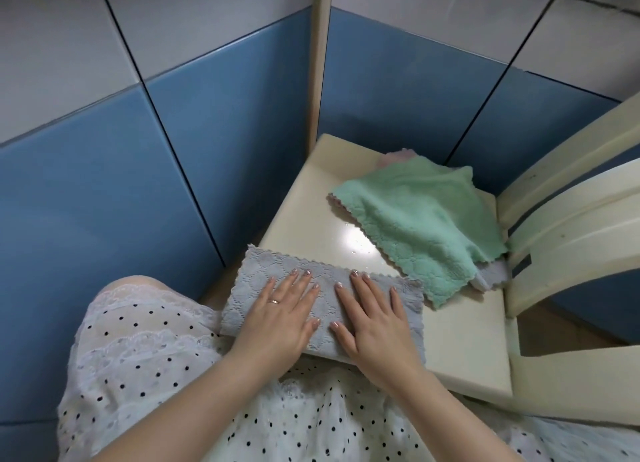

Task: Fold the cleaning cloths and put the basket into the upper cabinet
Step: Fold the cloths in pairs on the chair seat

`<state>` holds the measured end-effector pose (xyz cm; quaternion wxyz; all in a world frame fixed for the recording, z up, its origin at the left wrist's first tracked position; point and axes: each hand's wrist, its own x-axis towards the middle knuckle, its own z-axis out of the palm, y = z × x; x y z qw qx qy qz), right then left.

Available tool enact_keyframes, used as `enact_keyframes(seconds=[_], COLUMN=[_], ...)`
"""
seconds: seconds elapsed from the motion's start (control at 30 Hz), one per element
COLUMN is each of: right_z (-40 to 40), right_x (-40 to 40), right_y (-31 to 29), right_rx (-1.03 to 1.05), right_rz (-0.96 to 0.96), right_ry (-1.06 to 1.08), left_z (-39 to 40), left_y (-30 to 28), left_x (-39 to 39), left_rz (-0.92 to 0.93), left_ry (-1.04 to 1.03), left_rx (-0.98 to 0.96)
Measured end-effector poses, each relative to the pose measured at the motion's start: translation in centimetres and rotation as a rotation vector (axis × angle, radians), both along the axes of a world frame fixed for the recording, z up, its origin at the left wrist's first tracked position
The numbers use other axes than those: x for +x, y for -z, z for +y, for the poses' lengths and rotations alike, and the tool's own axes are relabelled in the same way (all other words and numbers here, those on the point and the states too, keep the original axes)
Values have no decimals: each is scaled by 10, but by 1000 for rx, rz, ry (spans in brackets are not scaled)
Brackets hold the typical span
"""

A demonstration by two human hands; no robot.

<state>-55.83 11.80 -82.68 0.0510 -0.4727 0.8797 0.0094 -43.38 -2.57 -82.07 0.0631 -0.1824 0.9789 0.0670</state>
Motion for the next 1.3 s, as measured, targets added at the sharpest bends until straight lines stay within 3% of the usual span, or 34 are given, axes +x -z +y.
enact_keyframes(seconds=[0.13, 0.23, 0.3, 0.47, 0.73, 0.9, 1.0, 1.17, 1.3], right_z=[0, -12, -17, -15, 30, 50, 51, 49, 44], right_x=[-4, -14, -19, -30, -27, -38, -35, -28, -20], right_y=[-12, -24, -25, -35, -30, -20, -10, 6, 1], right_rx=[31, 13, 24, 102, -63, 77, 82, -258, -564], right_rz=[-18, -19, 2, -13, -11, -42, 38, 25, -273], right_ry=[24, 6, -51, -80, -423, -607, -664, -630, -450], left_z=[-8, 7, 23, 7, -44, -41, -41, -44, -39], left_y=[-10, -16, -14, -1, 2, 13, 19, 15, 5], left_x=[-7, 5, 17, 36, 43, 37, 35, 36, 40], left_rz=[67, 292, 338, 177, 276, 266, 264, 315, 482], left_ry=[97, 206, 291, 260, 329, 450, 460, 440, 240], left_rx=[16, 73, 79, -118, -110, -109, -88, 105, 381])
